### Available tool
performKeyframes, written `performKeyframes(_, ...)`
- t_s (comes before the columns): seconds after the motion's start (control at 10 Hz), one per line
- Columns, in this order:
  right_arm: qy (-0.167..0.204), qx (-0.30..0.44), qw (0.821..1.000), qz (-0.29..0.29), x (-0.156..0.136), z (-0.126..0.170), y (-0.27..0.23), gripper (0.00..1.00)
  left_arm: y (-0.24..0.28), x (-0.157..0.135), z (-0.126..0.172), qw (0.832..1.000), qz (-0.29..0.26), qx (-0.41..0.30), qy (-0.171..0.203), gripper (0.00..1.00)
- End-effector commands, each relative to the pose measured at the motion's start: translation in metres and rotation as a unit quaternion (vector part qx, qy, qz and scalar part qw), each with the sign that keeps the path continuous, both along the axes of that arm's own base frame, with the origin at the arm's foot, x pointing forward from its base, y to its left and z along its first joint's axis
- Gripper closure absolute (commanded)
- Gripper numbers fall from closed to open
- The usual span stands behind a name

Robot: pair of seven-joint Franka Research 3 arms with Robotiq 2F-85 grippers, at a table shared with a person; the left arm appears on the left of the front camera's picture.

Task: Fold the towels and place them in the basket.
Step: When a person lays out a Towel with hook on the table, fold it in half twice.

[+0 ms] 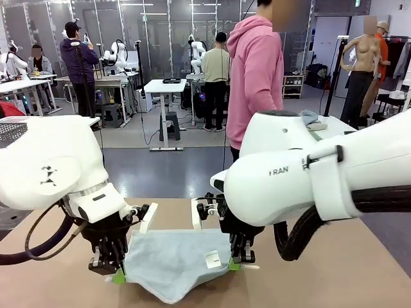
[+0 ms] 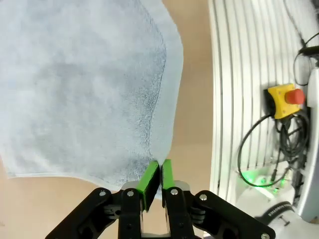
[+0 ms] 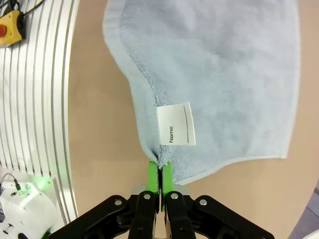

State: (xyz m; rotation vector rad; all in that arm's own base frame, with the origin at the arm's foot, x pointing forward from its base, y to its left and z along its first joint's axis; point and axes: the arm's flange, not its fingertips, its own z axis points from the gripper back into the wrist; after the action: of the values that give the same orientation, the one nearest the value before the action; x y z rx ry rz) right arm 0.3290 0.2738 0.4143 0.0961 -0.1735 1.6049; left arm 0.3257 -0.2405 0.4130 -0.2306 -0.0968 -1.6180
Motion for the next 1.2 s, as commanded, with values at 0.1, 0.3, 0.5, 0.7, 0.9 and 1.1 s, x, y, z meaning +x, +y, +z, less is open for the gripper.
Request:
performKeyframes(0.1,-0.014,0.007,1.000,-0.016,0.013,0.005,0.000,1.00,0.004,0.016,0.017,1.000,-0.006,-0.008,-0.024,1.00)
performKeyframes(0.3,-0.008,-0.001,1.000,-0.024,0.046,0.005,0.003,1.00,0.004,0.060,0.017,1.000,-0.001,0.004,-0.024,1.00)
performKeyframes(0.5,0.004,-0.004,1.000,-0.022,0.078,0.001,0.006,1.00,0.006,0.096,0.014,1.000,0.000,0.015,-0.013,1.00)
performKeyframes(0.7,0.022,-0.020,0.999,-0.021,0.113,-0.007,0.009,1.00,0.008,0.124,0.013,1.000,-0.001,0.022,0.009,1.00)
performKeyframes(0.9,0.036,-0.029,0.999,-0.021,0.141,-0.015,0.010,1.00,0.013,0.162,0.003,0.999,0.001,0.035,0.025,1.00)
performKeyframes(1.1,0.052,-0.031,0.998,-0.030,0.173,-0.025,0.007,1.00,0.019,0.192,-0.007,0.998,0.018,0.034,0.042,1.00)
